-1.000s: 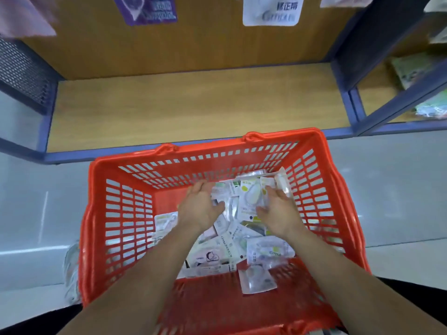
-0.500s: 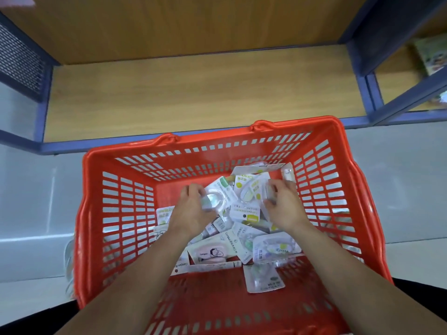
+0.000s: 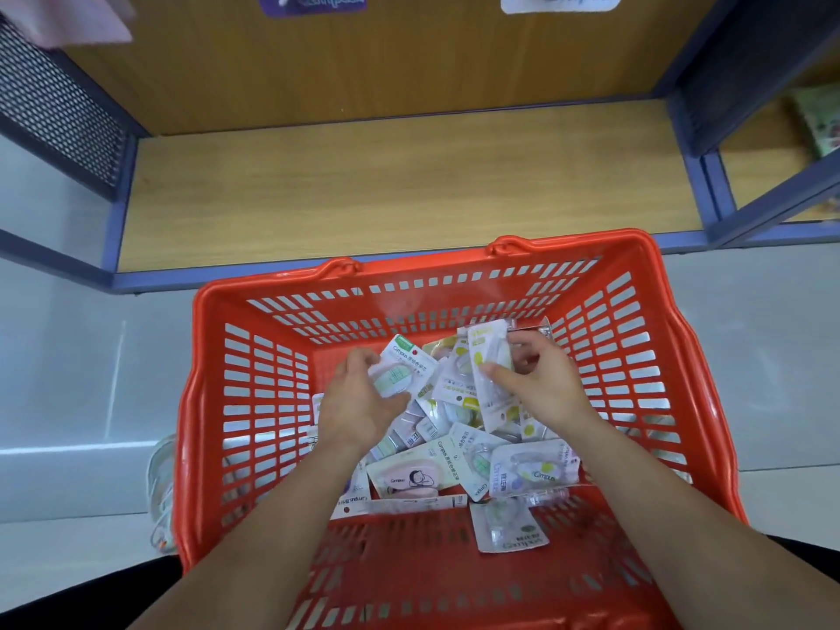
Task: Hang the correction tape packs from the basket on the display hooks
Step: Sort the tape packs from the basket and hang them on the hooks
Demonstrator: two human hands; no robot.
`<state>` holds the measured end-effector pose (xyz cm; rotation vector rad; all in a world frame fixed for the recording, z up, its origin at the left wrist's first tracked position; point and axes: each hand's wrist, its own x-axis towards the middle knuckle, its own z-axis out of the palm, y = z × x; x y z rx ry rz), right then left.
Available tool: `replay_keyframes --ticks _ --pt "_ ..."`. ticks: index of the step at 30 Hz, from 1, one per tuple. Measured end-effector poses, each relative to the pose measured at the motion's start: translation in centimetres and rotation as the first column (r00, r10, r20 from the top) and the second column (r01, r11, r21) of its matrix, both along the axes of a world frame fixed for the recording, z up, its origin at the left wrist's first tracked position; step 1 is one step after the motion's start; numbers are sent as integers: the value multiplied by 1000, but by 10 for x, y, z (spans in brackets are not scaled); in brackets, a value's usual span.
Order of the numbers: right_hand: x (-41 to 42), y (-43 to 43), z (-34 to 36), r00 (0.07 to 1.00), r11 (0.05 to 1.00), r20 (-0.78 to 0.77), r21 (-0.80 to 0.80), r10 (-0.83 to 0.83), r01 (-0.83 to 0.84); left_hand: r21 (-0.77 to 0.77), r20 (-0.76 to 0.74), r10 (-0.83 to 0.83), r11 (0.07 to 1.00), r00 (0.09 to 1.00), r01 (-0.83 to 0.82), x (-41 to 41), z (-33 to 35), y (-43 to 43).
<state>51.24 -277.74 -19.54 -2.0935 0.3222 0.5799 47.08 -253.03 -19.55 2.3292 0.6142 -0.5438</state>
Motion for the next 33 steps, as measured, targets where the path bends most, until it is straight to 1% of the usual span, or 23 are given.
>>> replay_keyframes --ticks 2,3,6,7,10,14,16,17,19,22,24,25,27,31,33 --pt "3 5 2 999 1000 -33 2 -15 15 -31 16 66 997 998 -65 3 0 6" --pt "3 6 0 998 1000 -57 -10 -12 12 -45 23 71 997 997 -70 4 0 8" --pt "-1 8 -2 985 994 -163 -87 54 -69 -53 22 6 999 1000 -5 5 2 10" --pt "-4 8 -1 980 992 -189 -87 68 -86 -68 24 -4 998 1000 5 5 3 9" --pt "-8 6 -5 978 995 -191 -41 82 -91 -141 30 -2 990 1000 6 4 3 6" --pt "-10 9 -4 970 994 -218 -13 106 -111 -279 -59 61 957 996 -75 3 3 -4" --pt "-13 10 -2 963 989 -230 -19 139 -147 -314 -83 85 944 993 -107 4 2 -9" --pt "-15 9 -3 963 990 -234 -6 134 -139 -322 -89 91 940 992 -115 5 0 -11" --pt "-20 7 -10 960 997 -268 36 79 -72 -330 -98 88 937 991 -116 5 -3 -12" --pt "-19 7 -14 954 992 -292 87 -61 90 -335 -69 87 936 994 -105 4 -6 -9" --pt "-14 10 -17 946 984 -284 41 -156 175 -342 -49 83 935 995 -95 3 -7 -2" --pt "-12 12 -16 944 981 -277 20 -181 194 -349 -45 78 933 996 -88 2 -7 2" --pt "-10 17 -20 943 974 -257 27 -209 224 -372 -50 55 926 997 -70 2 -11 10" --pt "-3 27 -20 946 967 -223 41 -235 250 -365 -91 -99 929 991 59 2 -15 14" --pt "-1 29 -23 934 945 -223 108 -280 310 -372 -98 -153 922 983 107 2 -17 12"
